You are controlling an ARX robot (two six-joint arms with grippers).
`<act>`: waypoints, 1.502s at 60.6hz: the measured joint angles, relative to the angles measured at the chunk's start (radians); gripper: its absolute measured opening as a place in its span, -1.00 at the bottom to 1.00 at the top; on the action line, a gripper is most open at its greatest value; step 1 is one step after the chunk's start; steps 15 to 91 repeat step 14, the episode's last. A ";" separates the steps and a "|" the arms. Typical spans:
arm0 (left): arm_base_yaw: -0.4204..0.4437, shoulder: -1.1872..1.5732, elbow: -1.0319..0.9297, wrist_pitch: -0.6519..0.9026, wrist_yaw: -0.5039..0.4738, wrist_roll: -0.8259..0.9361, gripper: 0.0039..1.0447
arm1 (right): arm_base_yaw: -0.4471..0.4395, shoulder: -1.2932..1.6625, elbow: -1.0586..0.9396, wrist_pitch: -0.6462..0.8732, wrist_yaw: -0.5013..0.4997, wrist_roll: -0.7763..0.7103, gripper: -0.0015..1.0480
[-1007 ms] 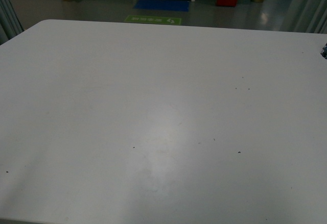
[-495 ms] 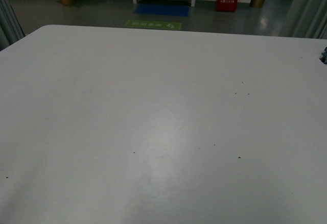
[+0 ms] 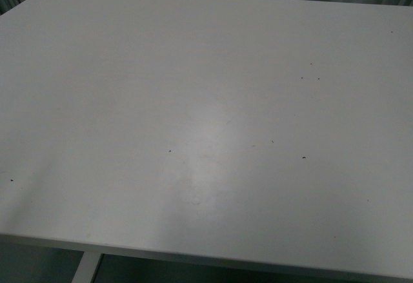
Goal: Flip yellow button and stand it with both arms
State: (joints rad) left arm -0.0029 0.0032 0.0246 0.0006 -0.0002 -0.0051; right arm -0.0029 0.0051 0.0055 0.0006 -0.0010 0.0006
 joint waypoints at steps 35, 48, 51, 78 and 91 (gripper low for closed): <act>0.000 0.000 0.000 0.000 0.000 0.000 0.87 | 0.000 0.000 0.000 0.000 0.000 0.000 0.86; 0.000 0.000 0.000 0.000 0.000 0.000 0.87 | 0.000 0.000 0.000 0.000 0.000 0.000 0.86; 0.000 0.000 0.000 0.000 0.000 0.000 0.87 | 0.000 0.000 0.000 0.000 0.000 0.000 0.86; 0.000 0.000 0.000 0.000 0.000 0.000 0.87 | 0.000 0.000 0.000 0.000 0.000 0.000 0.86; 0.000 0.000 0.000 0.000 0.000 0.000 0.87 | 0.000 0.000 0.000 0.000 0.000 0.000 0.86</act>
